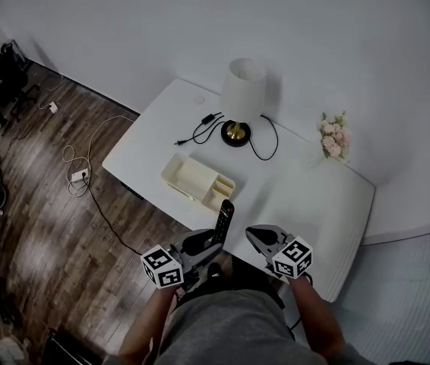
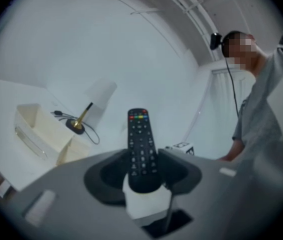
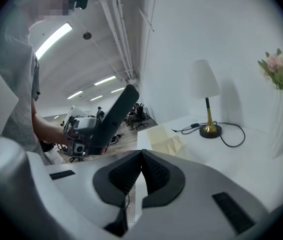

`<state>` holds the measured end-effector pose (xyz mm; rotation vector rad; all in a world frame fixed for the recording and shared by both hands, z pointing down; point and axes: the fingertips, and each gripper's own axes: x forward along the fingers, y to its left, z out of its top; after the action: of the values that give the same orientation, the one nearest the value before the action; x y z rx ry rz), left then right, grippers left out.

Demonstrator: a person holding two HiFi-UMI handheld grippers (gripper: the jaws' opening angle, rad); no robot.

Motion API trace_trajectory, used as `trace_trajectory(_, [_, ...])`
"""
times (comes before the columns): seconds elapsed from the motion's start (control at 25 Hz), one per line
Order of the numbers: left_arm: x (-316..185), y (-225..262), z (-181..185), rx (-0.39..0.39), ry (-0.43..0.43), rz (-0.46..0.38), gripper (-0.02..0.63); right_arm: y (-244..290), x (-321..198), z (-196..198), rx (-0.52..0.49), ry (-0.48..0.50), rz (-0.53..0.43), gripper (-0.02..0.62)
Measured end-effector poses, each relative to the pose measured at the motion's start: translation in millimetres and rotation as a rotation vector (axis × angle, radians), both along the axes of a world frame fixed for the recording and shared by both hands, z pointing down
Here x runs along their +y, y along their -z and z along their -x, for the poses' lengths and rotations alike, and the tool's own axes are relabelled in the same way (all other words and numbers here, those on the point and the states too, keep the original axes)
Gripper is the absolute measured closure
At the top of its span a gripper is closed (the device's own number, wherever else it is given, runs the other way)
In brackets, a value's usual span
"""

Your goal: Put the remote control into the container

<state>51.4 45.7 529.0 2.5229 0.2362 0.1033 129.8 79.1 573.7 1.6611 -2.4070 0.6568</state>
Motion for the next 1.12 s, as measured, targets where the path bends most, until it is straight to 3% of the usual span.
trace_trajectory(0.32, [-4.4,13.0,31.2,0.045,0.013,0.016,0.423,45.4,-16.7,32.0,-0.015,0.077,-0.088,0.580])
trace_trajectory(0.88, [4.3,27.1,50.2,0.109,0.030,0.043,0.423,50.5,-17.5,65.6,-0.107,0.201,-0.072,0.580])
trace_trajectory(1.12, [16.3,42.0,53.4,0.198,-0.016,0.067,0.423,57.2,-17.1,75.0,-0.164,0.266,-0.088,0.580])
